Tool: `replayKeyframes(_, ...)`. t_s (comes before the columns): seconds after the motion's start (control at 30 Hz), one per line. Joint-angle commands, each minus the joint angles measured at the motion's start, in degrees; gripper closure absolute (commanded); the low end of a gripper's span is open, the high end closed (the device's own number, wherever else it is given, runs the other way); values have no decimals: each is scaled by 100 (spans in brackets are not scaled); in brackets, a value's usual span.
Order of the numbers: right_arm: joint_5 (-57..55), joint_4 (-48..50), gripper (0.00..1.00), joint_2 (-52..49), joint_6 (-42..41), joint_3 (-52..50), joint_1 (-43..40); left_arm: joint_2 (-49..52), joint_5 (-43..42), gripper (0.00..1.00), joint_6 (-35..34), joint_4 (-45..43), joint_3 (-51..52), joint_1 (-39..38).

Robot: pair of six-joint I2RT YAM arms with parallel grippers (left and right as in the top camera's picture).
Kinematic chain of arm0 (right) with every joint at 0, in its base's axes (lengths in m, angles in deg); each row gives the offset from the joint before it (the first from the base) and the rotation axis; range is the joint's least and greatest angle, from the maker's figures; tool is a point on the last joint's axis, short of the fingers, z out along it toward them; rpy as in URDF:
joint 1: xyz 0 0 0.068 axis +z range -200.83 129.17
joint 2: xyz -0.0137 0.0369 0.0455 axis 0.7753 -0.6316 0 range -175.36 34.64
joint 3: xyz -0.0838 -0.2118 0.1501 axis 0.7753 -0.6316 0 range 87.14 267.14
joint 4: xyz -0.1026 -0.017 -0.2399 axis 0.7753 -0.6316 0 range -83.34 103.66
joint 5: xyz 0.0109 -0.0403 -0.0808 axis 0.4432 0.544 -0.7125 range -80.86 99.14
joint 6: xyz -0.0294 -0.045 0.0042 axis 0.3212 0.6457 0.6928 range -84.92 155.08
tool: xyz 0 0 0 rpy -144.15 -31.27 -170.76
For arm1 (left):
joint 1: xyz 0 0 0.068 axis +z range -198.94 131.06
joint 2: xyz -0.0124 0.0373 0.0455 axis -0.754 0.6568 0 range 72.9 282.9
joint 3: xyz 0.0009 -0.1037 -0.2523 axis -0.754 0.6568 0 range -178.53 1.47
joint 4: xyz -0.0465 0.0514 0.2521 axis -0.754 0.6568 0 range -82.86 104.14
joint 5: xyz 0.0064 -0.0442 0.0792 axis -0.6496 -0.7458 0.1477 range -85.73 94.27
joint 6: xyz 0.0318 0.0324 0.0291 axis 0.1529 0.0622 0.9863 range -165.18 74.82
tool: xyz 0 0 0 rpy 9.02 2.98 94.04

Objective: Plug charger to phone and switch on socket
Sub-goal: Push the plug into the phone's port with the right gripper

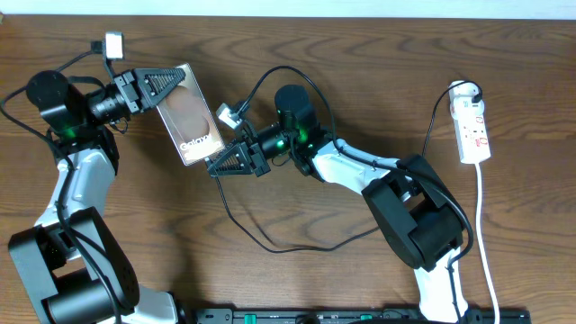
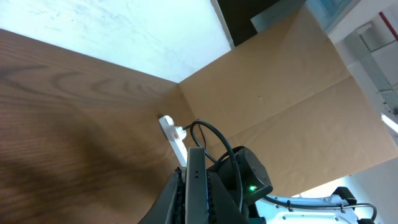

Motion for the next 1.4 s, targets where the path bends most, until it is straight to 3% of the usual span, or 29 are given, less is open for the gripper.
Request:
replayKeyframes(0.0,-354,74,99,31,-142,35,-24,-76,-337,93,101,-33,-107,-33)
replayKeyframes(1.37,-1228,614,99,31,-824,35,-142,-76,-339,93,140,-28,-105,-35)
